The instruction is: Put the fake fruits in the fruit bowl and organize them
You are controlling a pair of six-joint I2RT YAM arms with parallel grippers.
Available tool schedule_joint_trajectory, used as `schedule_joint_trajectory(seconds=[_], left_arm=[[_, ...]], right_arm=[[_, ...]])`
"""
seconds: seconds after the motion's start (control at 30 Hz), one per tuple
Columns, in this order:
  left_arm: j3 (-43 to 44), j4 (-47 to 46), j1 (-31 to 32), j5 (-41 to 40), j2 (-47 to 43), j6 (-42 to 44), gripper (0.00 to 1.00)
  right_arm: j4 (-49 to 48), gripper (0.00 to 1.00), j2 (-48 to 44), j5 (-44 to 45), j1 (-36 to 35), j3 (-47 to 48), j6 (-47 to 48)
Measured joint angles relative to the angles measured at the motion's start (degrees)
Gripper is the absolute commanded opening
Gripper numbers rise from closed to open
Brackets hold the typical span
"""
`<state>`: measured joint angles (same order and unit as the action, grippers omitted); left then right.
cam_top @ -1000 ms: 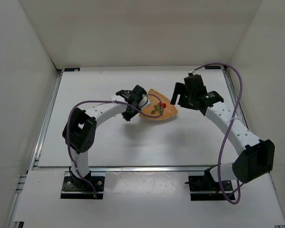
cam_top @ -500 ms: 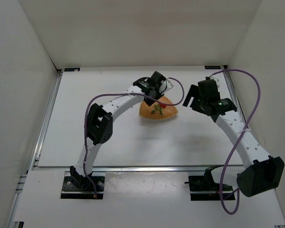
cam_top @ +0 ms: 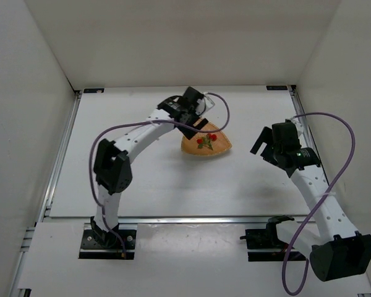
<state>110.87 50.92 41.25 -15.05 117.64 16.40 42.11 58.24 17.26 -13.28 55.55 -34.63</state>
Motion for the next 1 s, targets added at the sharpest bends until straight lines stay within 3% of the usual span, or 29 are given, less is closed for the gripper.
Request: schedule_joint_trajectory(seconds=[0.1, 0.23, 0.33, 0.43, 0.67, 1.0], left_arm=[[-6.5, -0.7, -6.1, -0.3, -8.7, -1.4, 1.00], [-16.9, -2.4, -21.4, -2.9, -17.0, -3.2, 1.00], [-24.9, -3.0, -32.8, -7.7, -18.3, -5.0, 1.00], [-33.7, -2.4, -40.1, -9.9, -18.3, -7.2, 1.00], [-47.4, -1.2, -43.1, -6.9, -26.3, -11.8, 1.00], [-48.3, -3.4, -44.9, -4.9, -31.9, -13.7, 1.00]], right_arm=[[1.0, 1.00, -1.9, -1.1, 1.2, -4.2, -0.5], [2.0, 1.00, -4.7, -1.9, 1.7, -9.0, -1.3], [2.3, 1.00, -5.7, -2.4, 1.7, -11.0, -1.7], [2.8, 1.00, -5.9, -2.4, 1.8, -11.6, -2.3], [2.7, 1.00, -4.1, -2.4, 2.1, -11.6, -2.7], [2.3, 1.00, -0.4, -2.7, 2.1, -10.7, -3.0]])
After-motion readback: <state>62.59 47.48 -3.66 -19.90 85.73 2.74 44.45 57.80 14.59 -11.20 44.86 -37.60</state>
